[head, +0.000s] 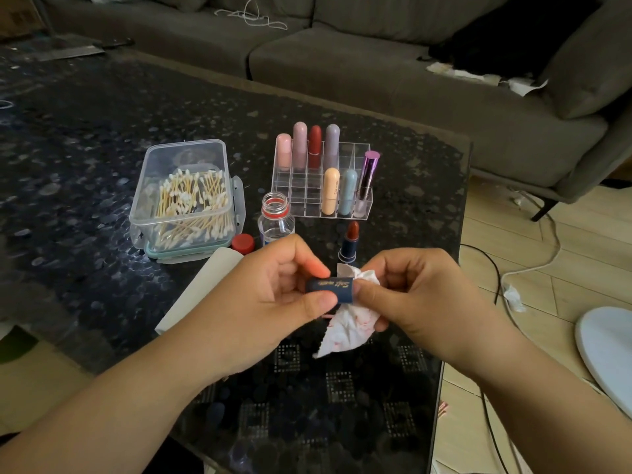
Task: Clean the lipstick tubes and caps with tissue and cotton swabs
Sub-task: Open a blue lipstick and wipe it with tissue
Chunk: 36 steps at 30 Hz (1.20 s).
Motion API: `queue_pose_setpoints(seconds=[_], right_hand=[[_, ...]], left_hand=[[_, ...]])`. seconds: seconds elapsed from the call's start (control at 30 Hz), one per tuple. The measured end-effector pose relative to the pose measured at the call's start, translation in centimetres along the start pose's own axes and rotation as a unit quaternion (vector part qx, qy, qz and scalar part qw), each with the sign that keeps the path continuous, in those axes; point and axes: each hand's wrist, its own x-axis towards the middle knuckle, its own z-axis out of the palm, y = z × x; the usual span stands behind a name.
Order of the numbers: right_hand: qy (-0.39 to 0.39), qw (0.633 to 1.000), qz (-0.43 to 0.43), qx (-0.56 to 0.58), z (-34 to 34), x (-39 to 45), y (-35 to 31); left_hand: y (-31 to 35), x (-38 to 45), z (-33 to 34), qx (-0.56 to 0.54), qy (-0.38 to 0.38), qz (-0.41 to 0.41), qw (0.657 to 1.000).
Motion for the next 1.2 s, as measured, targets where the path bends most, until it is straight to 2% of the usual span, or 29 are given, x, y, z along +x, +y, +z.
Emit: queue_pose_setpoints(seconds=[0.07,0.13,0.3,0.5,0.6,0.7,0.8,0.9,1.03,1.13,1.2], right_hand=[[0.026,0.999,0.014,-0.043,-0.5,0.2,0.4],[0.083,0.99,0.018,-0.115,-1.4,0.4,1.1],[0.186,0.943,-0.023,-0.274,-3.3,1.0,2.6],[0.204,0.903,-0.043,-0.376,-2.3,2.7,3.6],[0.14,0.89,-0.025,-0.433,-1.8,3.4,4.3],[0.076,0.9,0.017,-0.428,-1.9,3.3,4.0],[0.073,0.901,-0.004,-0.428,-2.4,2.6,3.5],[0.12,0.903,-0.058,-0.408,-2.3,2.1,3.1],[0.195,0.916,-0.139,-0.322,-1.9,1.6,1.7],[0.198,0.912,-0.202,-0.297,-1.1,1.4,-0.8],[0.164,0.908,-0.23,-0.308,-0.4,2.0,-3.0]], left_hand=[[-0.5,0.1,-0.2,0.039,0.018,-0.02,0.999],[-1.1,0.2,-0.5,0.133,0.055,-0.027,0.989],[-1.8,0.5,-1.0,0.279,0.094,0.001,0.956],[-2.4,1.1,-0.2,0.389,0.094,0.032,0.916],[-2.5,1.5,0.2,0.426,0.082,0.024,0.901],[-2.7,1.8,0.3,0.456,0.07,0.031,0.887],[-3.2,2.0,0.2,0.481,0.057,0.046,0.874],[-3.4,2.1,0.1,0.489,0.058,0.044,0.869],[-2.9,1.6,0.0,0.472,0.082,0.057,0.876],[-1.6,0.8,-1.9,0.489,0.117,0.099,0.859],[-0.7,0.5,-3.9,0.499,0.151,0.102,0.847]])
